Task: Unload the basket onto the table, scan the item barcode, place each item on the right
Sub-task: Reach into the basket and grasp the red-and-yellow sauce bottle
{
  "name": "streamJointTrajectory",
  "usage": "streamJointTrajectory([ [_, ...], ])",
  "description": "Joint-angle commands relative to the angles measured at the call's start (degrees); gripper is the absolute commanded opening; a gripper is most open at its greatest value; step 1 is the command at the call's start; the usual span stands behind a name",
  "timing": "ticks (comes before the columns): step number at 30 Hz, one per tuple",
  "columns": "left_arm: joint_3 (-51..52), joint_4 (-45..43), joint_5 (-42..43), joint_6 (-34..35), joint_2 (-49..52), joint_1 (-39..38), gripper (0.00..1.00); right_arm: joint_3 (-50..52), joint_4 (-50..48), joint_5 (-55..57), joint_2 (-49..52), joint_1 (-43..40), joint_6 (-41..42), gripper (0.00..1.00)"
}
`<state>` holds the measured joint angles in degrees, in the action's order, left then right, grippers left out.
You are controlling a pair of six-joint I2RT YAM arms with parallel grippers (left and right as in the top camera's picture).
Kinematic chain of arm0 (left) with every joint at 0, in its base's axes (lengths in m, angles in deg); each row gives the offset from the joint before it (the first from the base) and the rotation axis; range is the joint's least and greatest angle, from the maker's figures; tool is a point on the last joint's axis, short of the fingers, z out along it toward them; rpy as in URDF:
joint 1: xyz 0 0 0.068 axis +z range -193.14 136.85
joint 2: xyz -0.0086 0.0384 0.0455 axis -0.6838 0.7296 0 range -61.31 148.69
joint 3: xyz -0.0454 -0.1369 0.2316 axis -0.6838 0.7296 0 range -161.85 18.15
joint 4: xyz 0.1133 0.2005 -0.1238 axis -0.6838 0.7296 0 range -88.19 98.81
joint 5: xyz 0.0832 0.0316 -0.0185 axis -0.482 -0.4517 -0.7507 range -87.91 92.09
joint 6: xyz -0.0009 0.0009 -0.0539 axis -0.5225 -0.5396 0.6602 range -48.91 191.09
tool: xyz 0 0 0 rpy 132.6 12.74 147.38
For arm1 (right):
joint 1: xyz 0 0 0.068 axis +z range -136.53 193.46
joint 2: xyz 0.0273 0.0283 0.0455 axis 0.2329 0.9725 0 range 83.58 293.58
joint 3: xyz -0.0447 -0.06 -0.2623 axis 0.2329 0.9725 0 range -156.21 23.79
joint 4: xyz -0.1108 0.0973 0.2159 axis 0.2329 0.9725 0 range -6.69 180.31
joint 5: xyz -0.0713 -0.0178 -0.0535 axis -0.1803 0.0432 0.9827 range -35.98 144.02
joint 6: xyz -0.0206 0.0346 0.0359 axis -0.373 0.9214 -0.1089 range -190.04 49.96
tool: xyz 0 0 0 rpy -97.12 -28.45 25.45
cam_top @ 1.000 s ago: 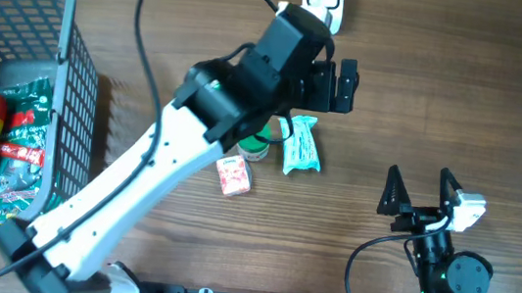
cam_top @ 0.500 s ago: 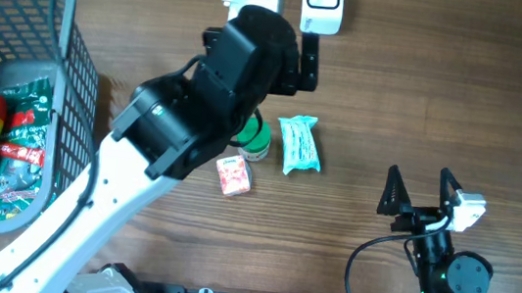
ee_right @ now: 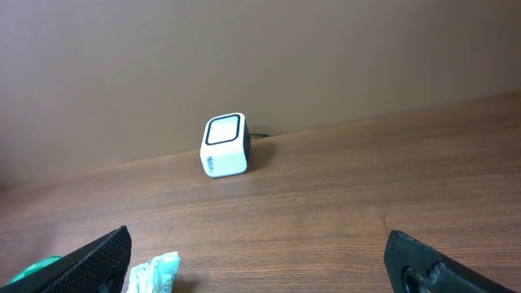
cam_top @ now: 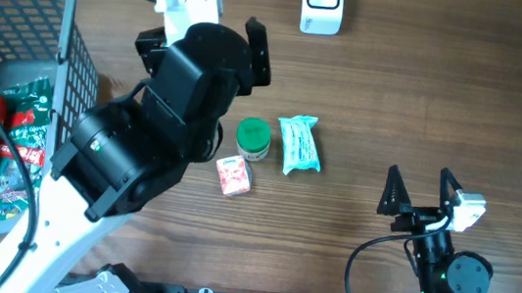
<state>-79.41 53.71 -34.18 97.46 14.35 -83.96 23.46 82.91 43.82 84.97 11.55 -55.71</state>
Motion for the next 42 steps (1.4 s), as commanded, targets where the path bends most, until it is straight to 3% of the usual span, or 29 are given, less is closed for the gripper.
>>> streamJointTrajectory([
  [1,-0.5,0.0,-4.0,-0.7,-0.8,-0.2,1.0,0.0,-0.3,0.8,0.0,0.5,0.8,1.0],
  [4,-0.5,-0.6,-9.4,-0.7,-1.6,-0.2,1.0,0.0,-0.3,0.8,0.0,0.5,0.8,1.0],
  [8,-0.7,-0.4,-10.3,-2.0,-4.0,4.5,1.0,0.0,-0.3,0.8,0.0,0.5,0.8,1.0],
  [10,-0.7,1.1,-8.8,0.0,-5.4,12.2,1.0,0.0,-0.3,0.8,0.0,0.5,0.8,1.0],
  [14,-0.7,8.2,-1.2,12.6,-7.0,31.3,1.0,0.0,-0.3,0.8,0.0,0.5,0.8,1.0],
  [19,-0.7,12.0,10.4,19.3,-5.3,51.6,1.0,0.0,-0.3,0.8,0.0,0.5,0.8,1.0],
  [23,-0.7,16.3,14.1,34.5,0.1,64.6,1.0,0.0,-0.3,0.8,0.0,0.5,0.8,1.0],
  [26,-0.7,14.6,14.2,24.1,4.9,68.3,0.99,0.0,-0.3,0.8,0.0,0.5,0.8,1.0],
  [27,-0.7,12.5,14.2,13.9,7.8,68.9,1.0,0.0,-0.3,0.8,0.0,0.5,0.8,1.0],
  [28,-0.7,11.8,14.1,8.2,9.5,69.1,0.81,0.0,-0.3,0.8,0.0,0.5,0.8,1.0],
  [29,-0.7,11.3,14.1,1.2,12.2,69.1,0.78,0.0,-0.3,0.8,0.0,0.5,0.8,1.0],
  [34,0.9,8.4,15.1,-16.9,18.4,69.1,0.82,0.0,-0.3,0.8,0.0,0.5,0.8,1.0],
  [39,6.6,6.6,21.8,-38.2,23.3,72.0,0.88,0.0,-0.3,0.8,0.0,0.5,0.8,1.0],
  [42,10.4,5.9,21.7,-48.3,24.7,74.7,1.0,0.0,-0.3,0.8,0.0,0.5,0.8,0.99],
])
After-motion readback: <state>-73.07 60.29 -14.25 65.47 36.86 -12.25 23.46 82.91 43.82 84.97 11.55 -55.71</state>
